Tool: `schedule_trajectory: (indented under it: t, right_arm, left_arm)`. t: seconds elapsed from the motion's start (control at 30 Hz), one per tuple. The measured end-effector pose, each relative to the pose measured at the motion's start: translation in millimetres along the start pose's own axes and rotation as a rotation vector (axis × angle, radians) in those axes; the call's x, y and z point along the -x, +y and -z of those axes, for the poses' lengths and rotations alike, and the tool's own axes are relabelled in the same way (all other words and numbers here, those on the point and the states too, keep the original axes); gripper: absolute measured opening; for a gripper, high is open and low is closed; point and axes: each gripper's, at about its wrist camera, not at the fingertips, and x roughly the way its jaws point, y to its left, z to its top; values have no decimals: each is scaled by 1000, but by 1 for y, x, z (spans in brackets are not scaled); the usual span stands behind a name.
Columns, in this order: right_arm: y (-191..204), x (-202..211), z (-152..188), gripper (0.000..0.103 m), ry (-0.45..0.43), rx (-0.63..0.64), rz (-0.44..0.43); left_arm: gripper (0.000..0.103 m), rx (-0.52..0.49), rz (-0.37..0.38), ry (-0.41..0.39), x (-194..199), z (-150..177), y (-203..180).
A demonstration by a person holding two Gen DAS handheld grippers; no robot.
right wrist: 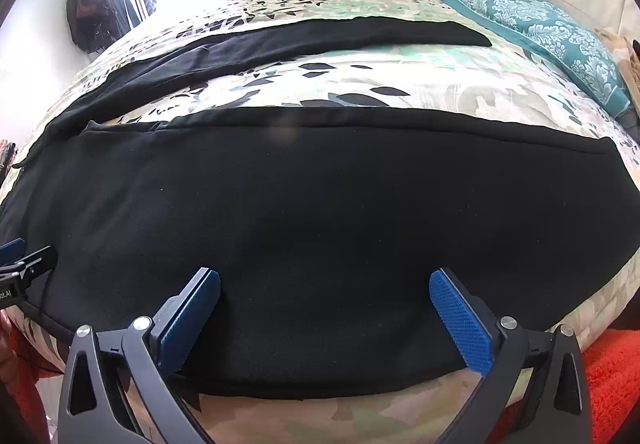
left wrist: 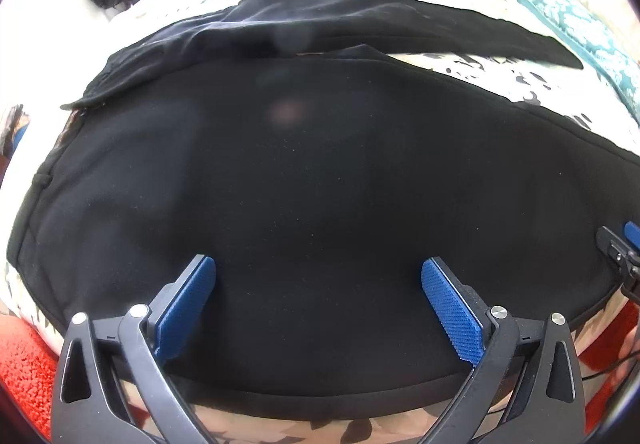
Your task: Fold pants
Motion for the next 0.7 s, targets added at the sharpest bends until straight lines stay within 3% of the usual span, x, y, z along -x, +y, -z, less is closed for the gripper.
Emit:
schedule_trajectory:
  t: [0.7]
  right_arm:
    - [0, 0, 3, 103, -13, 7, -2]
  left_arm:
    - [102, -21, -30, -20, -1, 9, -1]
